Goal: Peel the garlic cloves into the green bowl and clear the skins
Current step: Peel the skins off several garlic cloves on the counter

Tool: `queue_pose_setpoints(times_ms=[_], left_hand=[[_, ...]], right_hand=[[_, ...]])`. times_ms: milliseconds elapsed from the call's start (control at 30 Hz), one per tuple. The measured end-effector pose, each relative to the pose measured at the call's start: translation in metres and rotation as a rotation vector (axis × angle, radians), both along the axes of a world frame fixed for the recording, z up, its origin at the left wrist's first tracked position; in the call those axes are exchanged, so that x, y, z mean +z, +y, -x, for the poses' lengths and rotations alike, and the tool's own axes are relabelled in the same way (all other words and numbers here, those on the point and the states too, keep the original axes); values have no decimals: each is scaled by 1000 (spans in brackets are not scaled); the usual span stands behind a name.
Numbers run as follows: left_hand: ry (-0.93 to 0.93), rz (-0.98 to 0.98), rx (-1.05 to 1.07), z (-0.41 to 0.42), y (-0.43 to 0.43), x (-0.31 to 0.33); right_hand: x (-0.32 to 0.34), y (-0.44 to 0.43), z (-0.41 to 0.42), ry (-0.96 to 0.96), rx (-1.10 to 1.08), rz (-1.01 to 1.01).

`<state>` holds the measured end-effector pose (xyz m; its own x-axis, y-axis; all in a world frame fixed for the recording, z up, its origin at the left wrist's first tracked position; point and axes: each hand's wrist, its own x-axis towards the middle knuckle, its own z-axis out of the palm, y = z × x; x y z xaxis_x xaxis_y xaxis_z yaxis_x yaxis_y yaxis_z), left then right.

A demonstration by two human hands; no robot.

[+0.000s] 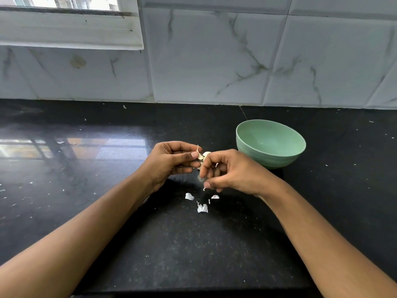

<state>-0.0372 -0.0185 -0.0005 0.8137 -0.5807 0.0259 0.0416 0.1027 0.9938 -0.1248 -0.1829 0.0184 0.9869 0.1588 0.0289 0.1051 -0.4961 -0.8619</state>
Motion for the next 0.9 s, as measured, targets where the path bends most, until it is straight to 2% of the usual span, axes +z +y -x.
queue_pose_setpoints(times_ms=[233, 433, 600, 733, 900], left_hand=[[-29, -26, 10, 2, -1, 2], [-166, -87, 17, 5, -1, 1], [-191, -87, 18, 6, -1, 2], [-155, -63, 19, 7, 0, 4], [-127, -41, 3, 7, -1, 5]], right_hand=[[-1, -12, -8, -165, -353, 3], [-7, -2, -9, -211, -323, 47], [-10, -2, -9, -226, -273, 101], [-11, 0, -10, -406, -248, 319], [-13, -1, -11, -515, -217, 430]])
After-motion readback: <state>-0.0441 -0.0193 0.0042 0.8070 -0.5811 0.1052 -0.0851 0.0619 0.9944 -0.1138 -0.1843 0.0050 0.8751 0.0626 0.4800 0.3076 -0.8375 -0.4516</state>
